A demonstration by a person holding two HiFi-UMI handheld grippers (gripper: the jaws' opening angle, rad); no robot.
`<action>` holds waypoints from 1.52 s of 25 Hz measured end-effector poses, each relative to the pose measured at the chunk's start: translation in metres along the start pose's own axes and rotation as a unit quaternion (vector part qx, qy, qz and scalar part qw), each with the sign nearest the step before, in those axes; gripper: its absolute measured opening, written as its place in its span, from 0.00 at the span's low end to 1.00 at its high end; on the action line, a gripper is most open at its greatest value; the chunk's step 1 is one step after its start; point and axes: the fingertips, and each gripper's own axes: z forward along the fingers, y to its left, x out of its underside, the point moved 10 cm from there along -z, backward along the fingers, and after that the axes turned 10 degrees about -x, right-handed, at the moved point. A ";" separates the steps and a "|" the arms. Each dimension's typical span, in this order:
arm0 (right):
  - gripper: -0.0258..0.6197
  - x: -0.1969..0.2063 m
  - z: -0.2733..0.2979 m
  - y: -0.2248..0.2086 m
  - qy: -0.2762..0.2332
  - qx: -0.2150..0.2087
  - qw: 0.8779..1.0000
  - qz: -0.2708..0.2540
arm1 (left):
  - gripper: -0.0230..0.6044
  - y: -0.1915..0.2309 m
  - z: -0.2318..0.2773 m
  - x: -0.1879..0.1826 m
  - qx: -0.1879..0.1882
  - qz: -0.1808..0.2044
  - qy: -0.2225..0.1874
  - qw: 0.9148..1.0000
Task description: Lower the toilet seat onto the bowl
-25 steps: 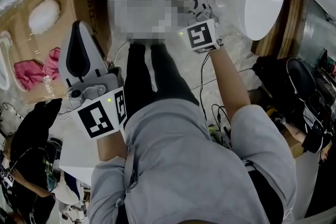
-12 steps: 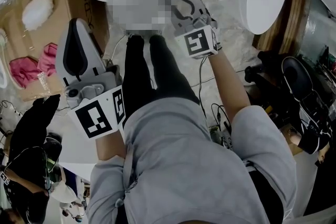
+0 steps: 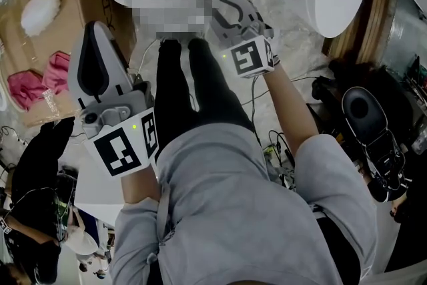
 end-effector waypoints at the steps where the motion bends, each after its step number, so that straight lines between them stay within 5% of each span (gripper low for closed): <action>1: 0.18 0.002 0.000 0.002 0.001 -0.003 1.000 -0.001 | 0.04 -0.001 0.000 0.001 0.000 0.000 0.001 1.000; 38: 0.18 0.078 0.008 0.070 0.039 -0.095 0.995 0.009 | 0.04 -0.016 0.003 0.038 -0.005 0.005 0.034 0.999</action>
